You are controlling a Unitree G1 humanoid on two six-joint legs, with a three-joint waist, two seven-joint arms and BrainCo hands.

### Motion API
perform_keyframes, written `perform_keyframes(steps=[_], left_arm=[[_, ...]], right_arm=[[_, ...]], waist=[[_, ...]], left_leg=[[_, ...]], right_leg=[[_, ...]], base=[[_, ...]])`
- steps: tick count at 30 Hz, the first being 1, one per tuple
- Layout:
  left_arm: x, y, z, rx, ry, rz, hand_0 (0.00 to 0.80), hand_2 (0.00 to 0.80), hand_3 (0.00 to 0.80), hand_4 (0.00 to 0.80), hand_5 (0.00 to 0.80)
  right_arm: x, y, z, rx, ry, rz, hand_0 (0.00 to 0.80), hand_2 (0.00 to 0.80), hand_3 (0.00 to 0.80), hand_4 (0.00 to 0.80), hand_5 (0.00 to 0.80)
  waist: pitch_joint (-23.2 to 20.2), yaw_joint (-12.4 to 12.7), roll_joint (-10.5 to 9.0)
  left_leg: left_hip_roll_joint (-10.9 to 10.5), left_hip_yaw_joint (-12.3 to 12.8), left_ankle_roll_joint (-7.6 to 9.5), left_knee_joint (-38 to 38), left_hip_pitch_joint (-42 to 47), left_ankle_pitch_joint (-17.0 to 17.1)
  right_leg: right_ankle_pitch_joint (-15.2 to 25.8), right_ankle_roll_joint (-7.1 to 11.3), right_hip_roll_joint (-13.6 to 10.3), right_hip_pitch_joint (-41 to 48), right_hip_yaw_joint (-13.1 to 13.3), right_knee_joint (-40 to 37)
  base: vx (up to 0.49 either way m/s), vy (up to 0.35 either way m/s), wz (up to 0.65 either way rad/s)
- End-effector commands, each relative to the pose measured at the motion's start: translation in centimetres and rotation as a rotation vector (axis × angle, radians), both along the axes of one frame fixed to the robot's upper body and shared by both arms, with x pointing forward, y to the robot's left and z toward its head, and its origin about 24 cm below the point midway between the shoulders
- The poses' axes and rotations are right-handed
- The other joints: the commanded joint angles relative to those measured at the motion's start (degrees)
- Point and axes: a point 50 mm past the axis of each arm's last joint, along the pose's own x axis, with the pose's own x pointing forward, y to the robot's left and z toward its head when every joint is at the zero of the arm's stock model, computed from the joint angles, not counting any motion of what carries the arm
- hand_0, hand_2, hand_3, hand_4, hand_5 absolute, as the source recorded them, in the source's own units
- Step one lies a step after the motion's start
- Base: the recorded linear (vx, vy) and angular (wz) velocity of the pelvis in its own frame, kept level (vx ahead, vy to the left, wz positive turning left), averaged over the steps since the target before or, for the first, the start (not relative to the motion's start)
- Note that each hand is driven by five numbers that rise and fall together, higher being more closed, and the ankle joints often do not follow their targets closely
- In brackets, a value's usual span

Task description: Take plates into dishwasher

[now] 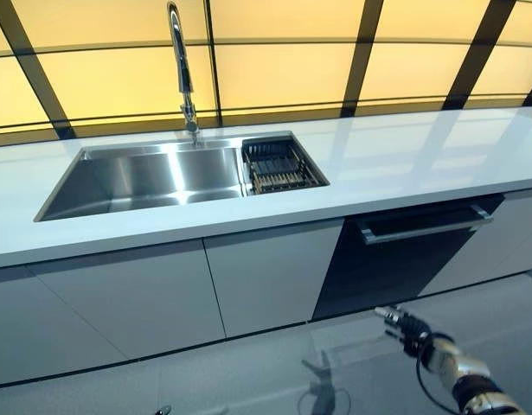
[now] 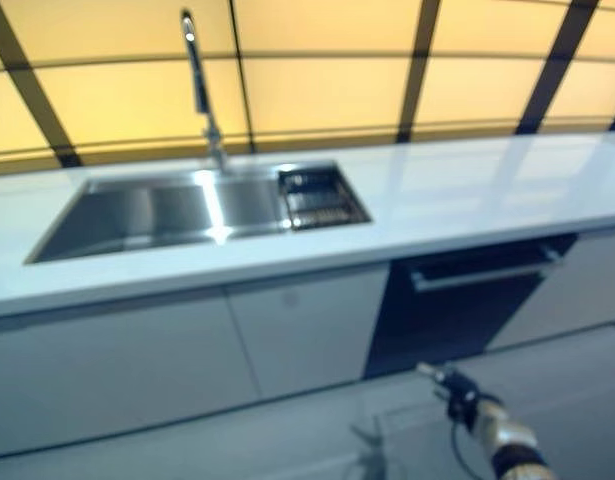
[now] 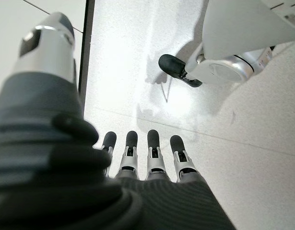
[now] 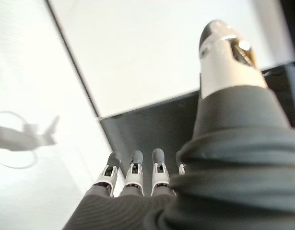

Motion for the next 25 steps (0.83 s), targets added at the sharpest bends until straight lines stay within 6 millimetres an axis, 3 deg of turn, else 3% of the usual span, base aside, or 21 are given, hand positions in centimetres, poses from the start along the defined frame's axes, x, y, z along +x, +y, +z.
perform_keyframes(steps=[1, 10, 17, 25], left_arm=[[0.6, -0.7, -0.2, 0.014, -0.004, -0.041, 0.000, 0.000, 0.000, 0.000, 0.000], [-1.0, -2.2, -1.2, -0.016, 0.036, -0.061, 0.000, 0.000, 0.000, 0.000, 0.000], [-1.8, -3.3, -1.7, -0.046, 0.060, -0.148, 0.000, 0.000, 0.000, 0.000, 0.000], [-1.7, -4.2, -1.9, -0.076, 0.058, -0.237, 0.000, 0.000, 0.000, 0.000, 0.000]], right_arm=[[0.2, 0.7, 0.1, -0.036, -0.027, 0.086, 0.000, 0.000, 0.000, 0.000, 0.000], [-5.8, 7.3, -5.7, 0.151, 0.183, 0.193, 0.000, 0.000, 0.000, 0.000, 0.000], [-9.0, 8.5, -7.8, 0.174, 0.348, 0.235, 0.000, 0.000, 0.000, 0.000, 0.000], [-9.8, 8.9, -8.2, 0.192, 0.380, 0.227, 0.000, 0.000, 0.000, 0.000, 0.000]], waist=[[-0.5, -0.4, 0.93], [-2.6, -0.7, 0.72], [-3.4, -0.1, 1.03], [-3.8, 0.2, 1.16]], left_leg=[[-0.4, 1.7, 2.77, -1.6, 0.9, -0.3], [-0.6, 2.0, 2.72, -1.8, 1.7, -0.5], [-0.7, 1.5, 2.97, -1.8, 2.3, -0.7], [-0.9, 1.2, 3.20, -1.8, 3.0, -1.2]], right_leg=[[4.7, -2.41, 1.3, -3.4, 1.4, 0.7], [5.7, -2.53, 1.6, -2.0, 1.5, -1.6], [5.0, -2.86, 1.7, -1.3, 0.7, -1.3], [4.7, -2.80, 1.5, -0.6, 0.1, -1.2]], base=[[0.039, 0.044, 0.03], [0.020, 0.035, 0.01], [0.031, 0.043, 0.01], [0.012, 0.010, 0.00]])
